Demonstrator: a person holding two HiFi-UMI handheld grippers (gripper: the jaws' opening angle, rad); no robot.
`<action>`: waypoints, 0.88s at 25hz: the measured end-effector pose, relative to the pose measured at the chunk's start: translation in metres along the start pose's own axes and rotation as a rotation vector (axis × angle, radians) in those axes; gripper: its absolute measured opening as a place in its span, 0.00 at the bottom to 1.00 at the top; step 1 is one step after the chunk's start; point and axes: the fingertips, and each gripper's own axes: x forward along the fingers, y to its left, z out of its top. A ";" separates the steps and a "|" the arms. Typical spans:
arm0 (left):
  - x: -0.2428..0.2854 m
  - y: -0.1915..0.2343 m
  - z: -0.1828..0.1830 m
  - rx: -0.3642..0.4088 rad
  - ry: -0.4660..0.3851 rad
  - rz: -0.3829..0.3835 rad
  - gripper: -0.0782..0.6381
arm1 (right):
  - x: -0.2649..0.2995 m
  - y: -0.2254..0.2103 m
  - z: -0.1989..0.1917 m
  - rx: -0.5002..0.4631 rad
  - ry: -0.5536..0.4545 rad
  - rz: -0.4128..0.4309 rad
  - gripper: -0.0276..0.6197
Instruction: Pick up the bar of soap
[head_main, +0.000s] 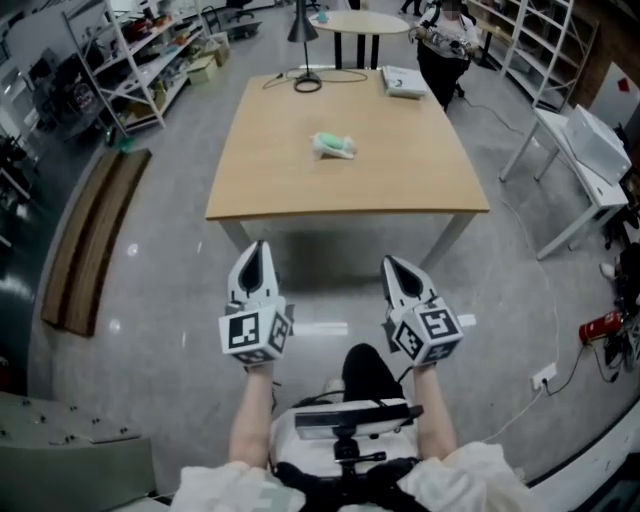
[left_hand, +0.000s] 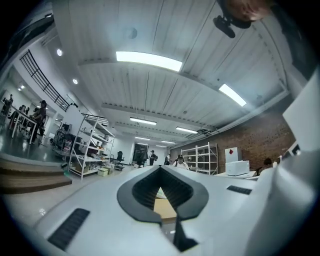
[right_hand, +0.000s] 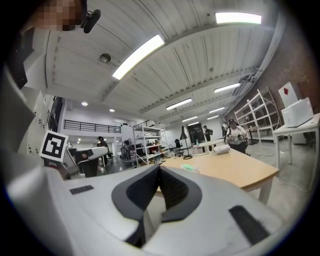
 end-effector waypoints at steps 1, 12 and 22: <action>0.017 0.006 0.000 0.003 0.000 0.000 0.11 | 0.017 -0.006 0.004 -0.004 -0.003 0.004 0.05; 0.247 0.047 -0.051 -0.045 0.005 0.059 0.11 | 0.238 -0.148 0.001 0.009 0.056 0.010 0.05; 0.438 0.069 -0.081 0.071 0.067 0.069 0.11 | 0.423 -0.242 0.022 -0.039 0.085 0.116 0.05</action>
